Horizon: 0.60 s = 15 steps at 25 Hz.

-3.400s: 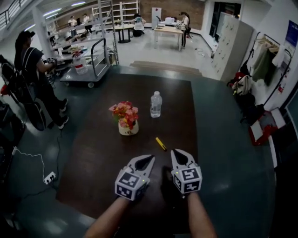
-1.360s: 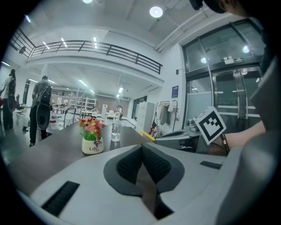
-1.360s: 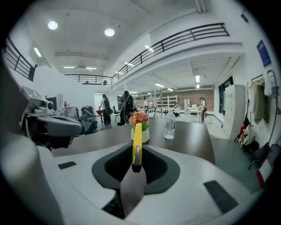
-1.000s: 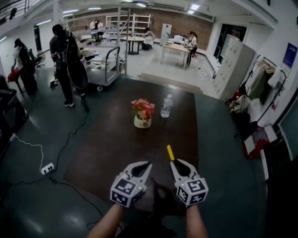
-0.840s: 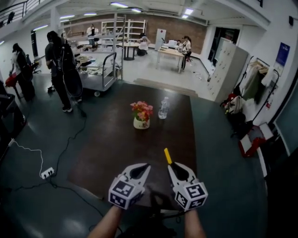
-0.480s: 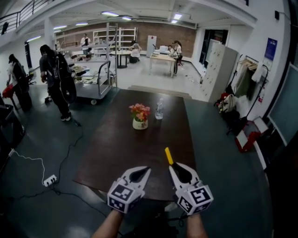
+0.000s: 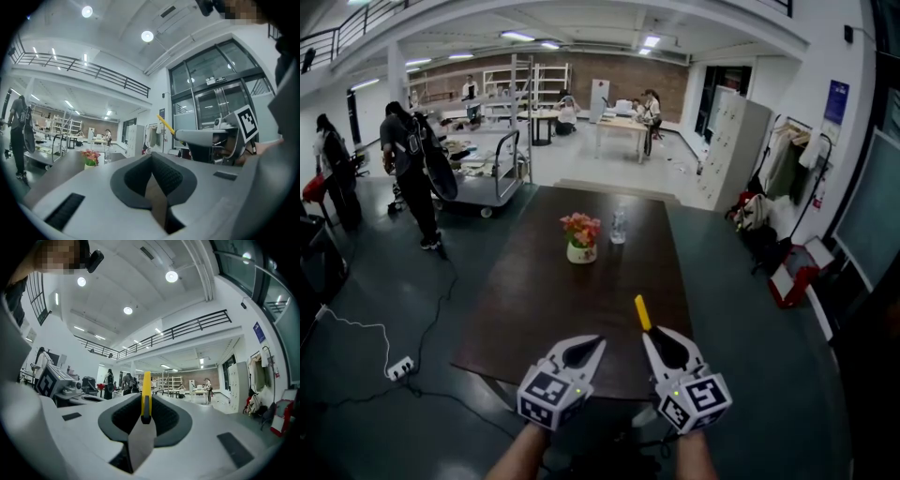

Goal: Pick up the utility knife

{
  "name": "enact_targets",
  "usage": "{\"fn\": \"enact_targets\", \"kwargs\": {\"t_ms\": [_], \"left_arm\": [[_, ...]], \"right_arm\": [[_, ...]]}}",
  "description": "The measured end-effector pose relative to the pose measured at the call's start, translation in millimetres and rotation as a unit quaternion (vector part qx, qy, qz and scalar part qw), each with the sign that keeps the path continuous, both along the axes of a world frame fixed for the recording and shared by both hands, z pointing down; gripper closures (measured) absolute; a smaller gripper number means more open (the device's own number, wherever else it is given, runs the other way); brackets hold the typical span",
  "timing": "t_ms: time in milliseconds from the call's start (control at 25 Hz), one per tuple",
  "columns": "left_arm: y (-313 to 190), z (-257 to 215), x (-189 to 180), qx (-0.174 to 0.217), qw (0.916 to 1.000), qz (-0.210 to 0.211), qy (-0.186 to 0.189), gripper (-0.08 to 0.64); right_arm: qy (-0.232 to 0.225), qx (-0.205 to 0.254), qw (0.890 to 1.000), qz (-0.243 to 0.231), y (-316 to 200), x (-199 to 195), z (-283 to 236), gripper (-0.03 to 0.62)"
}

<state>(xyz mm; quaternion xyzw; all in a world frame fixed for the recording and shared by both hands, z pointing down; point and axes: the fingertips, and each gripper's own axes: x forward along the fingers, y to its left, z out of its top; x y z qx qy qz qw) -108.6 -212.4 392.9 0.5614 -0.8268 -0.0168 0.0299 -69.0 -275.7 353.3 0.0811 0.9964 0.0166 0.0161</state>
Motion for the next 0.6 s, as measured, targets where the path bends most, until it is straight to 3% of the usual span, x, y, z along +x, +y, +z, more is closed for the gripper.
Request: {"fn": "enact_targets", "kwargs": {"t_ms": [600], "left_arm": [[5.0,-1.1,-4.0,-0.001,1.0000,-0.003,-0.005,0.560]], "right_arm": [[0.005,0.006,1.000,0.010,-0.6,-2.2,4.4,0.515]]}}
